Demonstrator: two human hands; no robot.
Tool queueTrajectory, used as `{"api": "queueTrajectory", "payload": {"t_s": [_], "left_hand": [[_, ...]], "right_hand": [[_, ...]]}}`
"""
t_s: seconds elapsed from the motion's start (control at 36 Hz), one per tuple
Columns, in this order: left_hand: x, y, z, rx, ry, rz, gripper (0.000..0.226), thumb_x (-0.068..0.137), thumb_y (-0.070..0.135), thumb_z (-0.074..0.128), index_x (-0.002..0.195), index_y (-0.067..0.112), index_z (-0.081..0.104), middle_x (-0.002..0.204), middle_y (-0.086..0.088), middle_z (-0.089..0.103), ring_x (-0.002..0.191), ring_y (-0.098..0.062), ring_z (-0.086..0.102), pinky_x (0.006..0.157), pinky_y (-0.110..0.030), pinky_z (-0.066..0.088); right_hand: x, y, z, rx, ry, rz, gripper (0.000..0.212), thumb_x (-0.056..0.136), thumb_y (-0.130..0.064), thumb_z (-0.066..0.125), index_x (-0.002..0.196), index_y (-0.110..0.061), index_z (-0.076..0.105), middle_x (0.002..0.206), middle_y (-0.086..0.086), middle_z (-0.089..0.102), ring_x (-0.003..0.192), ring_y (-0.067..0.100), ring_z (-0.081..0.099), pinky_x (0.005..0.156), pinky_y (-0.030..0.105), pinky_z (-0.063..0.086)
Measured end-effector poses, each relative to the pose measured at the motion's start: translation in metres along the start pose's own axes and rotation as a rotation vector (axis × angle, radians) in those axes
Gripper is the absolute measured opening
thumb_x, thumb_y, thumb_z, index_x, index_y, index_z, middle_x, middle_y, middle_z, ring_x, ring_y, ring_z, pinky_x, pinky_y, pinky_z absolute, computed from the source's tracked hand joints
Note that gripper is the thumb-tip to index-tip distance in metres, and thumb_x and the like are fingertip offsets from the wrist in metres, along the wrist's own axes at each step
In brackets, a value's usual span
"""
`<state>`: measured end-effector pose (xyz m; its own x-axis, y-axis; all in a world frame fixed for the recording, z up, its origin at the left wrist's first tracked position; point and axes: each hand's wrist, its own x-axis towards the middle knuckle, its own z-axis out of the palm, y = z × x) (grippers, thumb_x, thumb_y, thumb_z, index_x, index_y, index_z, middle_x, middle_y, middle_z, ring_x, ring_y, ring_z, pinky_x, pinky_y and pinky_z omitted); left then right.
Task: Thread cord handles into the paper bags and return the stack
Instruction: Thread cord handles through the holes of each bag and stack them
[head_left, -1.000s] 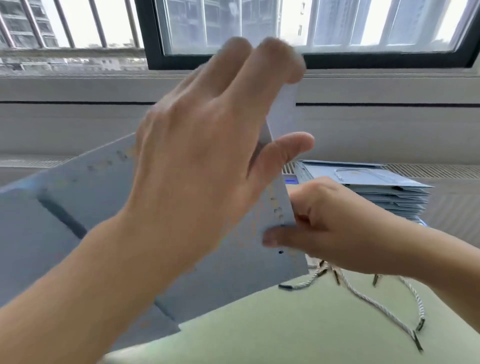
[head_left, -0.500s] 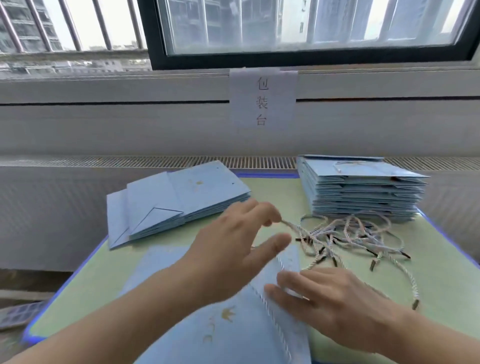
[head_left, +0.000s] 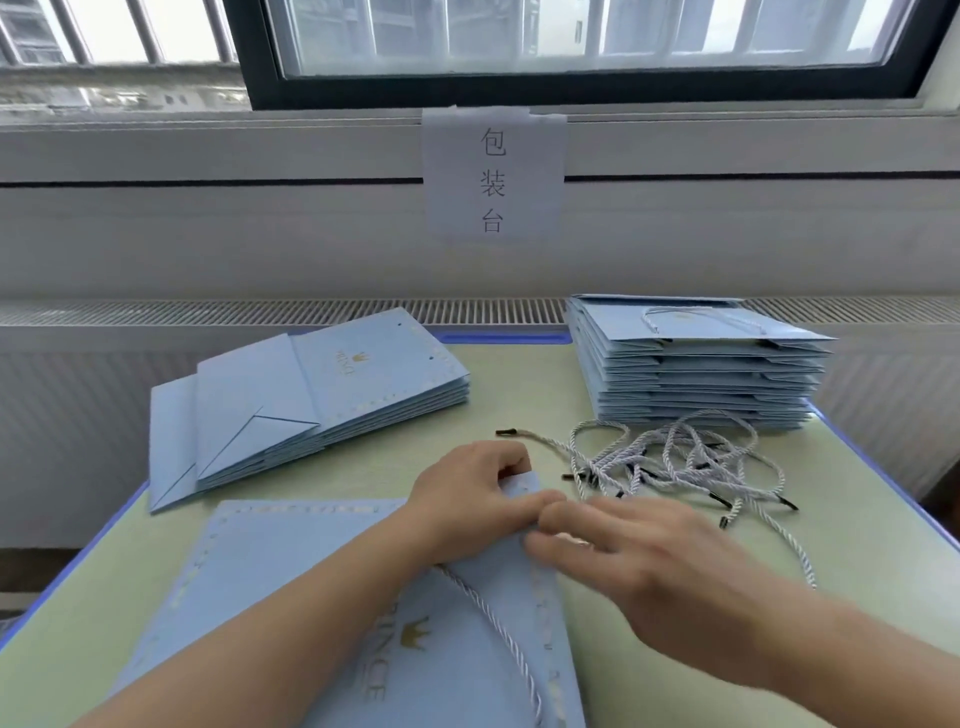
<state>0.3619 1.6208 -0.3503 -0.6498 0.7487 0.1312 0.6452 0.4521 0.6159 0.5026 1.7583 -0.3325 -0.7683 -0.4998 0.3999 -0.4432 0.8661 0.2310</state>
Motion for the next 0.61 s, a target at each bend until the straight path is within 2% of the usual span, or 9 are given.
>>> {"api": "queueTrajectory", "payload": {"t_s": [0.11,0.19,0.25,0.31,0.39,0.44,0.5,0.61], "left_hand": [[0.001,-0.010,-0.002,-0.258,0.033,0.035,0.036,0.064,0.062,0.056,0.062,0.027,0.048,0.053,0.017,0.045,0.053,-0.007,0.039,0.057,-0.030,0.033],[0.001,-0.011,-0.003,-0.391,0.015,0.062,0.040,0.068,0.052,0.062,0.071,0.013,0.055,0.058,0.012,0.049,0.055,-0.010,0.041,0.055,-0.026,0.036],[0.001,-0.008,-0.006,-0.452,-0.008,0.072,0.030,0.073,0.037,0.065,0.074,0.008,0.056,0.057,0.012,0.048,0.054,-0.008,0.041,0.053,-0.020,0.036],[0.002,-0.007,-0.008,-0.491,-0.025,0.075,0.020,0.074,0.030,0.063,0.073,0.011,0.056,0.055,0.011,0.043,0.053,-0.006,0.038,0.051,-0.016,0.035],[0.002,-0.007,-0.010,-0.536,-0.040,0.099,0.020,0.068,0.042,0.061,0.070,0.022,0.056,0.062,0.001,0.037,0.057,-0.010,0.033,0.052,-0.018,0.030],[0.002,-0.006,-0.012,-0.542,-0.065,0.112,0.008,0.073,0.038,0.061,0.066,0.034,0.059,0.064,0.003,0.037,0.060,-0.011,0.031,0.055,-0.021,0.027],[0.003,-0.009,-0.012,-0.508,-0.085,0.135,0.013,0.077,0.034,0.061,0.067,0.043,0.061,0.064,0.009,0.040,0.059,-0.009,0.032,0.056,-0.022,0.027],[0.005,-0.012,-0.011,-0.470,-0.111,0.155,0.005,0.076,0.045,0.058,0.072,0.044,0.060,0.068,0.002,0.043,0.062,-0.011,0.034,0.059,-0.030,0.028]], "right_hand": [[0.010,0.038,-0.007,0.081,0.167,0.345,0.030,0.080,-0.014,0.043,0.092,-0.021,0.070,0.082,-0.011,0.065,0.067,0.017,0.064,0.053,0.022,0.044],[0.028,0.061,-0.005,0.139,0.063,0.558,0.016,0.091,-0.023,0.054,0.090,-0.027,0.069,0.070,-0.022,0.053,0.067,0.009,0.054,0.054,0.019,0.032],[0.044,0.071,0.003,0.168,-0.031,0.569,0.016,0.093,-0.029,0.054,0.097,-0.030,0.070,0.076,-0.021,0.053,0.077,0.007,0.052,0.060,0.024,0.033],[0.064,0.075,0.012,0.159,-0.117,0.561,0.021,0.095,-0.033,0.051,0.106,-0.032,0.068,0.095,-0.016,0.060,0.094,0.010,0.055,0.070,0.025,0.033],[0.087,0.075,0.032,0.127,-0.281,0.557,0.029,0.094,-0.041,0.052,0.119,-0.031,0.062,0.118,-0.010,0.058,0.115,0.014,0.049,0.077,0.028,0.033],[0.095,0.073,0.045,0.109,-0.345,0.556,0.031,0.093,-0.040,0.053,0.120,-0.028,0.060,0.121,-0.007,0.056,0.117,0.016,0.046,0.079,0.030,0.035],[0.102,0.068,0.053,0.112,-0.350,0.567,0.023,0.092,-0.031,0.052,0.112,-0.024,0.061,0.117,-0.003,0.056,0.112,0.019,0.047,0.075,0.030,0.036],[0.107,0.062,0.057,0.129,-0.311,0.548,0.007,0.092,-0.019,0.048,0.093,-0.020,0.055,0.104,-0.001,0.055,0.102,0.021,0.047,0.070,0.030,0.033]]}}
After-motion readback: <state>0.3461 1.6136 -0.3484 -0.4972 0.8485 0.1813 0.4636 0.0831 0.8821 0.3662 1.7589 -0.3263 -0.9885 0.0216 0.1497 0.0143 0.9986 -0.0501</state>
